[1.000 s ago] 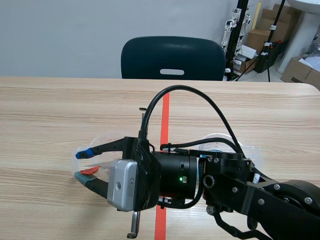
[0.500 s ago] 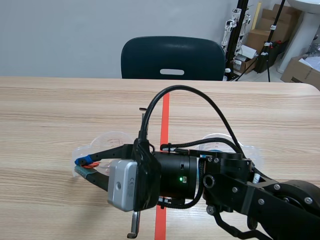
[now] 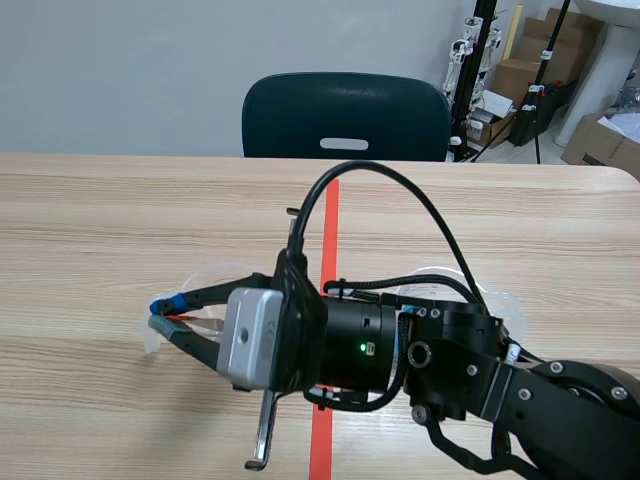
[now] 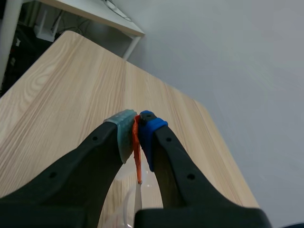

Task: Do the redox reaction experiment. lift the metal plate out of the left beaker

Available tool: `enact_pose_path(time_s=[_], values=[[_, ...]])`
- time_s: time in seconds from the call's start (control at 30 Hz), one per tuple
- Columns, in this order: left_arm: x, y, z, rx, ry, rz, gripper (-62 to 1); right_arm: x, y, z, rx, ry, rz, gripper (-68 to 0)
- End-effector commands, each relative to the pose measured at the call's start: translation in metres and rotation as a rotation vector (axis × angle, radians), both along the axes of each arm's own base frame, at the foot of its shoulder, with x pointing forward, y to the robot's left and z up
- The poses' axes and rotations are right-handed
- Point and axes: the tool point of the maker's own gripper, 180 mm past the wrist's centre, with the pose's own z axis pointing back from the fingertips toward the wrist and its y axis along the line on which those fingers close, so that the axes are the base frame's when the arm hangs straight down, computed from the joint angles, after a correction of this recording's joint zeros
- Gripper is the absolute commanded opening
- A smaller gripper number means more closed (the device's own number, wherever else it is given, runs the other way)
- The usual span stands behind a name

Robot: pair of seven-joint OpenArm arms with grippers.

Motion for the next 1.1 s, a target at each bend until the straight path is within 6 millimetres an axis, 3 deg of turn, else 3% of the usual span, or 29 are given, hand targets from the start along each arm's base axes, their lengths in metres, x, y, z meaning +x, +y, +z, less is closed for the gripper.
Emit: enact_pose_path(time_s=[0.0,0.2,0.4,0.87,1.07], values=[[0.000,0.001,0.011,-0.009,-0.058,0.004,1.4,0.017,-0.001,0.010,0.007,-0.010,-0.022,-67.3],[0.000,0.001,0.011,-0.009,-0.058,0.004,1.4,0.045,-0.004,0.018,0.006,0.054,-0.102,-67.3],[0.000,0.001,0.011,-0.009,-0.058,0.004,1.4,0.060,-0.004,0.022,-0.015,0.106,-0.114,-67.3],[0.000,0.002,0.011,0.001,-0.060,0.003,1.4,0.087,-0.008,0.037,0.046,0.271,-0.175,-67.3],[0.001,0.005,0.012,0.014,-0.063,0.005,1.4,0.089,-0.008,0.045,0.077,0.327,-0.154,-67.3]])
